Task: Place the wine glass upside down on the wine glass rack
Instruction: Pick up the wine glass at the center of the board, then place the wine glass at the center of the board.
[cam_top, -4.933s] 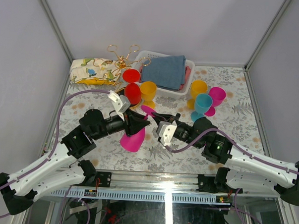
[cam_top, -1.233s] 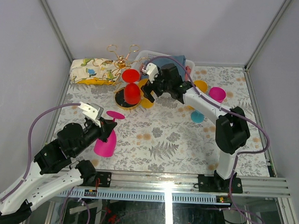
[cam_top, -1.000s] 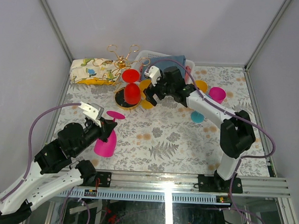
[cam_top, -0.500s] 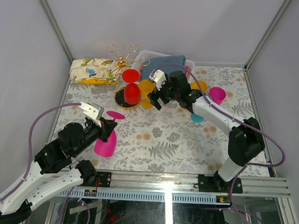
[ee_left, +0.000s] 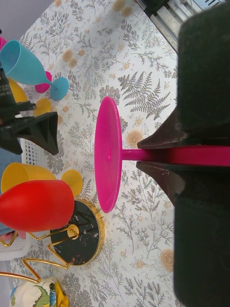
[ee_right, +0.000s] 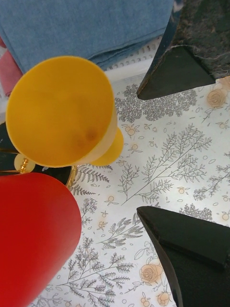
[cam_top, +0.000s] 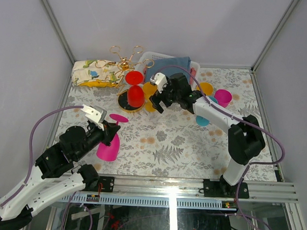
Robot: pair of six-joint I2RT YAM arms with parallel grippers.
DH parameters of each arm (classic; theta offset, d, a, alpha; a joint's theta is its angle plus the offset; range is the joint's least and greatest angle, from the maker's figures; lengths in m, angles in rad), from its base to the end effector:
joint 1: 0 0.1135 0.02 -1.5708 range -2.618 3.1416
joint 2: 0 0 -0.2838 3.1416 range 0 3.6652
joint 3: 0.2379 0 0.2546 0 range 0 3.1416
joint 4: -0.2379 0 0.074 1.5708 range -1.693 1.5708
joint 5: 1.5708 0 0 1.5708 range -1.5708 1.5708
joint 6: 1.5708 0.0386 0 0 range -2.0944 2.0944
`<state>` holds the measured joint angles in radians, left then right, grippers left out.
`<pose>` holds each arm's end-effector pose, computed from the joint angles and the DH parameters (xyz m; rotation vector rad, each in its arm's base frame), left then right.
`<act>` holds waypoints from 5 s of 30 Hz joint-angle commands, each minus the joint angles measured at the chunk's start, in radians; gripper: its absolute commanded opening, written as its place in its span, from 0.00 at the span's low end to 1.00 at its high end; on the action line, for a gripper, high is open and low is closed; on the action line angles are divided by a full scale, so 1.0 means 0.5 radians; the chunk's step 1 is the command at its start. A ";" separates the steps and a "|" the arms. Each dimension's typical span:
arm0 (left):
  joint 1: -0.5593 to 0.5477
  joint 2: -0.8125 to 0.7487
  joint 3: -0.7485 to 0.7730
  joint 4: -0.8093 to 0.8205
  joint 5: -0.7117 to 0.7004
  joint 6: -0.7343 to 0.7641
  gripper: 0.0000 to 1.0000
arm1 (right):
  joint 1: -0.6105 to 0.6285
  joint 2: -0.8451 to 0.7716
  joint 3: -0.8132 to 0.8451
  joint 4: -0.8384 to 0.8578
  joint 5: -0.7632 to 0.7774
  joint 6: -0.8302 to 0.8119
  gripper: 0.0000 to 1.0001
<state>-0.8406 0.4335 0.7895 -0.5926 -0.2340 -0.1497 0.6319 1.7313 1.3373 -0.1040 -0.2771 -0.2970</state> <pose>0.0613 -0.0550 0.3490 0.4579 1.7701 -0.4930 0.3282 0.2533 0.3010 -1.0846 1.7804 0.4915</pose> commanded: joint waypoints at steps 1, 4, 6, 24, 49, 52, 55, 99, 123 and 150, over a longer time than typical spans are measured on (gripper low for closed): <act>0.010 -0.018 -0.009 0.053 0.000 -0.004 0.00 | 0.003 0.117 0.166 0.017 -0.080 -0.015 0.99; 0.012 -0.018 -0.011 0.053 -0.009 -0.004 0.00 | 0.003 0.172 0.192 0.057 -0.076 -0.013 0.99; 0.012 -0.009 -0.013 0.053 -0.012 -0.002 0.00 | 0.003 0.202 0.195 0.106 -0.054 0.004 0.99; 0.012 0.000 -0.009 0.053 -0.034 -0.007 0.00 | 0.003 0.423 0.316 0.453 0.021 0.098 0.99; 0.011 0.016 -0.016 0.059 -0.037 0.000 0.00 | -0.017 0.526 0.299 0.756 0.137 0.249 0.99; 0.010 0.016 -0.016 0.059 -0.040 0.002 0.00 | -0.020 0.521 0.281 0.772 0.143 0.259 1.00; 0.012 0.018 -0.017 0.059 -0.042 0.001 0.00 | -0.021 0.484 0.220 0.803 0.153 0.268 0.97; 0.012 0.019 -0.017 0.064 -0.039 0.008 0.00 | -0.058 0.412 0.148 0.755 0.018 0.305 0.99; 0.012 0.034 -0.020 0.062 -0.039 0.008 0.00 | -0.064 0.417 0.093 0.990 0.009 0.382 0.84; 0.012 -0.001 -0.018 0.062 -0.030 0.005 0.00 | -0.069 -0.746 -1.130 1.034 0.985 0.254 0.88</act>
<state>-0.8398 0.4484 0.7883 -0.5926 -0.2363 -0.1493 0.6056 1.4414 0.8101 0.3489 0.0525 -0.1490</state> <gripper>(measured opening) 0.070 0.882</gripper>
